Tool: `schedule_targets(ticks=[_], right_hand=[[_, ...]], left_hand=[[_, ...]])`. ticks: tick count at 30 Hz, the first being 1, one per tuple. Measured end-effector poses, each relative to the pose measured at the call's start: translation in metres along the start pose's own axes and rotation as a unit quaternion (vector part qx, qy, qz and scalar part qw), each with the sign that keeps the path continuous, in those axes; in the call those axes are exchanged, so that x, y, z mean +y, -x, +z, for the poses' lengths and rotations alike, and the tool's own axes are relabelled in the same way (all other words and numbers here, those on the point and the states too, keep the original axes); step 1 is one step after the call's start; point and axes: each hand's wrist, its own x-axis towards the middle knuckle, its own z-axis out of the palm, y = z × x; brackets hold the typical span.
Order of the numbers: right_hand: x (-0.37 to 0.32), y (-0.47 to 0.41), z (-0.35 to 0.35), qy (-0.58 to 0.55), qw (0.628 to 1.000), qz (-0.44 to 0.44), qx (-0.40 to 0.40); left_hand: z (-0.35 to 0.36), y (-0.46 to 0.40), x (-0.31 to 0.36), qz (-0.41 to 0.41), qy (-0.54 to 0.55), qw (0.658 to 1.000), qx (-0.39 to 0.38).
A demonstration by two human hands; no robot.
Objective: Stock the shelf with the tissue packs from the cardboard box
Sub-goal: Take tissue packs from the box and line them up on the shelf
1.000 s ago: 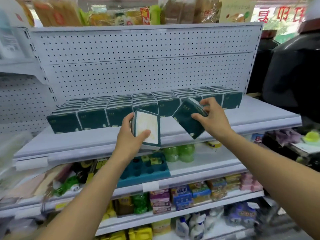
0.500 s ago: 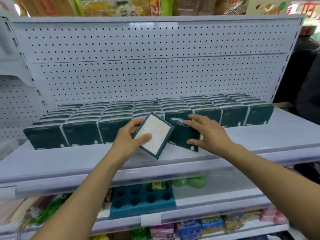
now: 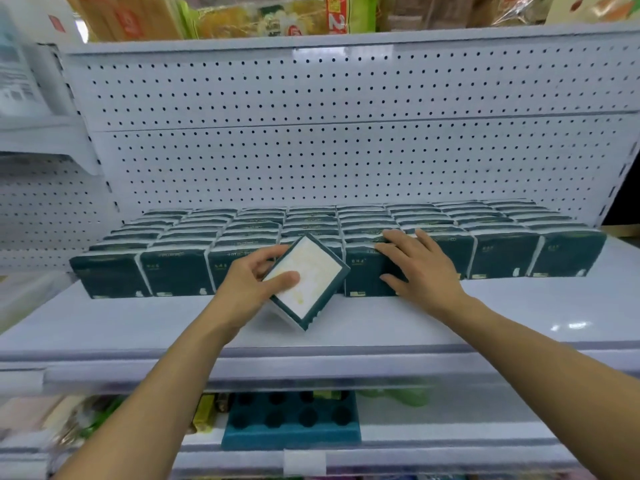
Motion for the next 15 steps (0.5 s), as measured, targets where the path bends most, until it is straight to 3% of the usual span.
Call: schedule_targets(ticks=[7,12,15], right_hand=[[-0.003,-0.004,-0.003,-0.01,0.999,-0.024,0.02],[-0.02,-0.014,-0.03,-0.121,0.975,-0.179,0.056],[-0.018,-0.014,-0.042,-0.205,0.97,-0.129,0.031]], left_hand=[[0.013,-0.002,0.008,0.003,0.01,1.0,-0.003],[0.037,-0.006,0.02,-0.025,0.037,0.998,-0.045],[0.054,-0.007,0.03,-0.055,0.062,0.995,-0.052]])
